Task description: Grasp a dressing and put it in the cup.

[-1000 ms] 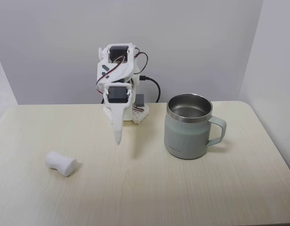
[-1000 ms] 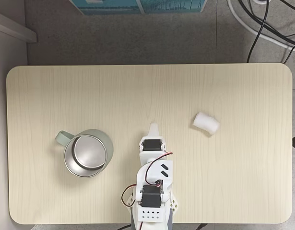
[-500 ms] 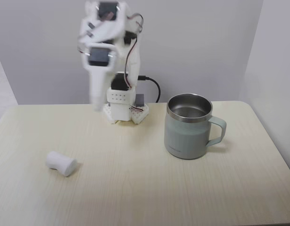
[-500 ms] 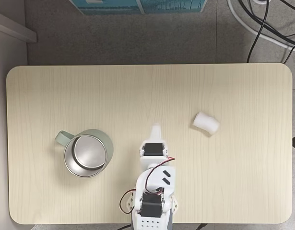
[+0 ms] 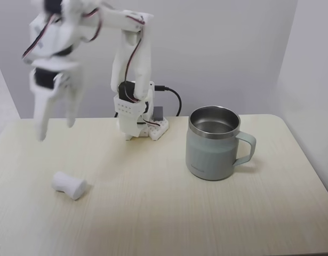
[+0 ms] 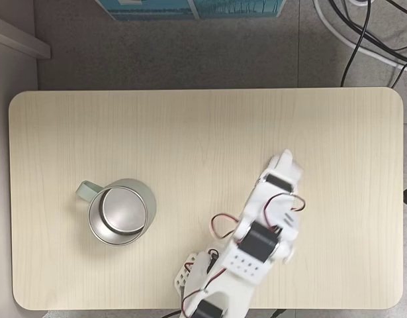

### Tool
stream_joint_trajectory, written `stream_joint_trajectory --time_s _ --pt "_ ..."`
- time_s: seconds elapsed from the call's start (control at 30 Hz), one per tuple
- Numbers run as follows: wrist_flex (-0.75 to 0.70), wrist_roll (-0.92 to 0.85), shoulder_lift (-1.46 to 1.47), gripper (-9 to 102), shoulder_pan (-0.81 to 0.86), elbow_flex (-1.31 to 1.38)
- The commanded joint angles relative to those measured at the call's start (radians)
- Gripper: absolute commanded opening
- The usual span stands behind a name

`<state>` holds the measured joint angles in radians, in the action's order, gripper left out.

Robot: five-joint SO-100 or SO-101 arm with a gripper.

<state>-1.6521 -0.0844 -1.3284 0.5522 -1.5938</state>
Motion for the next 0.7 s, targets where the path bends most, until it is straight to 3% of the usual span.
stream_joint_trajectory --time_s 0.0,0.37,0.67 --pt "0.078 -0.029 -0.028 28 0.026 0.043" --pt "0.322 -0.112 -0.153 28 0.067 0.308" --pt "0.4 -0.133 -0.348 28 0.078 0.318"
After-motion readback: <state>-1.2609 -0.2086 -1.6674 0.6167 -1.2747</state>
